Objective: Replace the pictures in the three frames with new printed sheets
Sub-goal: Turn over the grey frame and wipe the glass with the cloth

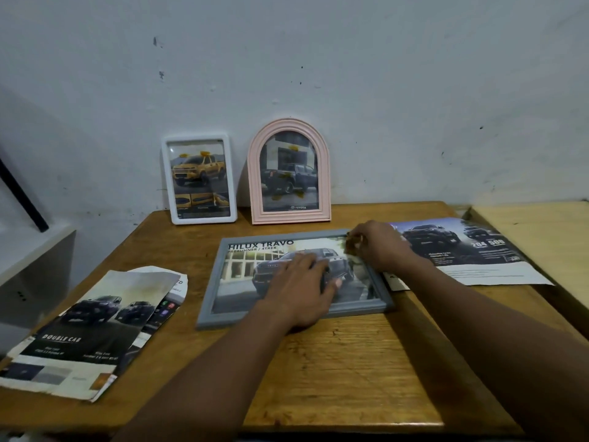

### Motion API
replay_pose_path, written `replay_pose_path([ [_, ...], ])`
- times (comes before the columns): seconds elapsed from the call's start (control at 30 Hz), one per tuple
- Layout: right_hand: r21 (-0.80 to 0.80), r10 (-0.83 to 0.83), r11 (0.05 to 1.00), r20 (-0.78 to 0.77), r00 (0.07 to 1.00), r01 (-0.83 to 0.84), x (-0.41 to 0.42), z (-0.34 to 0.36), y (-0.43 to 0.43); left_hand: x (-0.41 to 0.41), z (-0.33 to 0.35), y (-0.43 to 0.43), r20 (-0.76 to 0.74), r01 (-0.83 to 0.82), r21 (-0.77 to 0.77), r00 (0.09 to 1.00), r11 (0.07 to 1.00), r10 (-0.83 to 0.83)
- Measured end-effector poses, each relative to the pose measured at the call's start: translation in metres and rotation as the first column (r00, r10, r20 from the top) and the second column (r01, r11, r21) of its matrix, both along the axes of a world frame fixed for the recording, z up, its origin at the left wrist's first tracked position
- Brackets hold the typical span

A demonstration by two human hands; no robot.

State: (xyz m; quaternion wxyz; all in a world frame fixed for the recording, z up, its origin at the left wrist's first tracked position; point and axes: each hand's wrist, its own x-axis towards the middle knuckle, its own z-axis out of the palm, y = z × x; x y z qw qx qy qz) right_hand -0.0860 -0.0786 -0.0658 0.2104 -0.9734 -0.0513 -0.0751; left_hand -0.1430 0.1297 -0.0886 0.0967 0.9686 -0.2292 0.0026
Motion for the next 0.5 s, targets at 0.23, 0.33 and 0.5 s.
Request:
replay_pose_path([
  [0.23,-0.175,0.04,0.984,0.115,0.993,-0.019,-0.028,-0.008,0.009,-0.005,-0.007,-0.002,0.044,-0.035,-0.06,0.998,0.998,0.038],
  [0.33,-0.106,0.018,0.994,0.119,0.993,-0.006,-0.045,-0.01,0.007,-0.007,-0.005,-0.003,0.031,-0.041,-0.061,0.999,0.997,0.043],
  [0.5,0.039,0.024,0.999,0.031,0.999,-0.025,-0.076,0.003,-0.001,-0.006,-0.005,-0.003,0.032,-0.046,-0.083,0.998,0.996,0.048],
])
